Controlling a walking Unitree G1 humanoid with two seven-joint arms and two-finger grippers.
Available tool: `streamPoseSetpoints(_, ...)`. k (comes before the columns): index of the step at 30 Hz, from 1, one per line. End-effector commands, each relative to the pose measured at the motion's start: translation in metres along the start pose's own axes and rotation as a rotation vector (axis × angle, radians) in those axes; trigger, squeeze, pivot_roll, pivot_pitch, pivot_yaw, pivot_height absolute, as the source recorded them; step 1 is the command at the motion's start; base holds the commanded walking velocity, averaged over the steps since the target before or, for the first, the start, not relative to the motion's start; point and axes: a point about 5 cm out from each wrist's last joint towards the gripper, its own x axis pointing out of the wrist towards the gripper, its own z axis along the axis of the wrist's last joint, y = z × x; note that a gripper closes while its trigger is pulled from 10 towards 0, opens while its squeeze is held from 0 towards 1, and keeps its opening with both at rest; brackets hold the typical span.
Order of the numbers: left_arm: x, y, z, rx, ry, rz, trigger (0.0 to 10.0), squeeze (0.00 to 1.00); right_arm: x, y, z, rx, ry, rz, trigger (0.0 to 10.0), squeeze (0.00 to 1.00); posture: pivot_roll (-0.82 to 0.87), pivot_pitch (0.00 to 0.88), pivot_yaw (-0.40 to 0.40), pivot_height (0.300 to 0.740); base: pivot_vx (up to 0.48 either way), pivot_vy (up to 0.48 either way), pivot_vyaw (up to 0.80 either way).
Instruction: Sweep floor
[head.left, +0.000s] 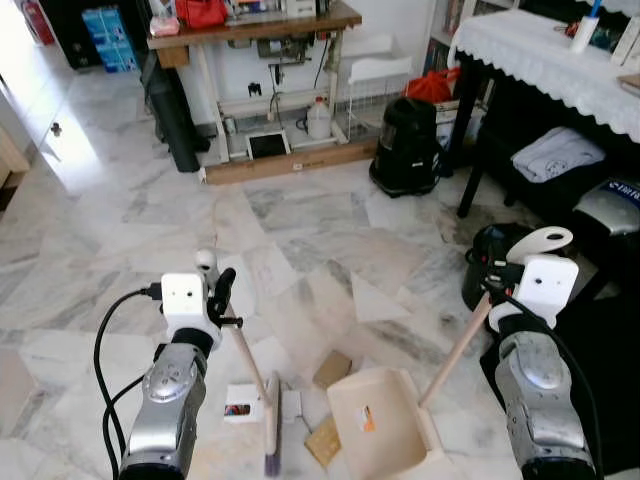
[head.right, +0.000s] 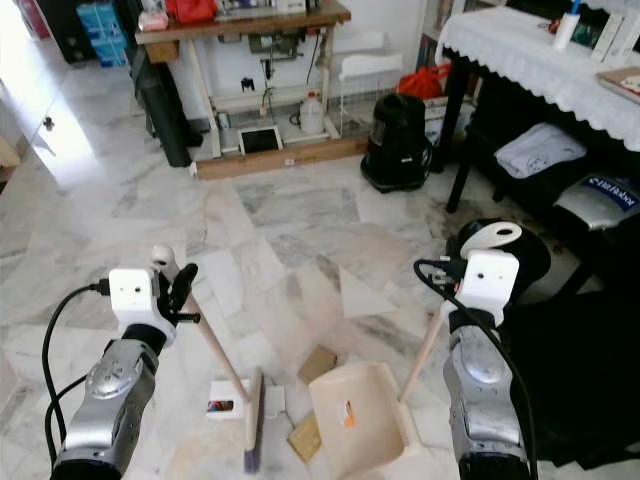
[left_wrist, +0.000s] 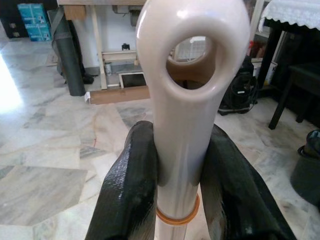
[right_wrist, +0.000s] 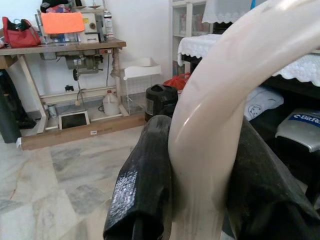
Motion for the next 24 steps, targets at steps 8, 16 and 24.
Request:
streamPoseSetpoints(8, 0.0026, -0.0001, 0.0141, 0.008, -0.056, -0.01, 10.0, 0.0, 0.0032, 0.0028, 0.0058, 0.021, -0.025, 0.008, 10.0, 0.0, -0.08, 0.0, 0.044, 0.74, 0.062, 0.0, -0.13)
streamPoseSetpoints(16, 0.0028, -0.0006, 0.0144, 0.007, -0.058, -0.011, 10.0, 0.0, 0.0033, 0.0043, 0.0073, 0.003, -0.041, 0.018, 10.0, 0.0, -0.08, 0.0, 0.044, 0.74, 0.269, 0.0, -0.3)
streamPoseSetpoints(24, 0.0028, -0.001, 0.0151, 0.007, -0.062, -0.011, 10.0, 0.0, 0.0032, 0.0044, 0.0075, 0.01, -0.043, 0.017, 10.0, 0.0, -0.08, 0.0, 0.043, 0.74, 0.141, 0.0, 0.0)
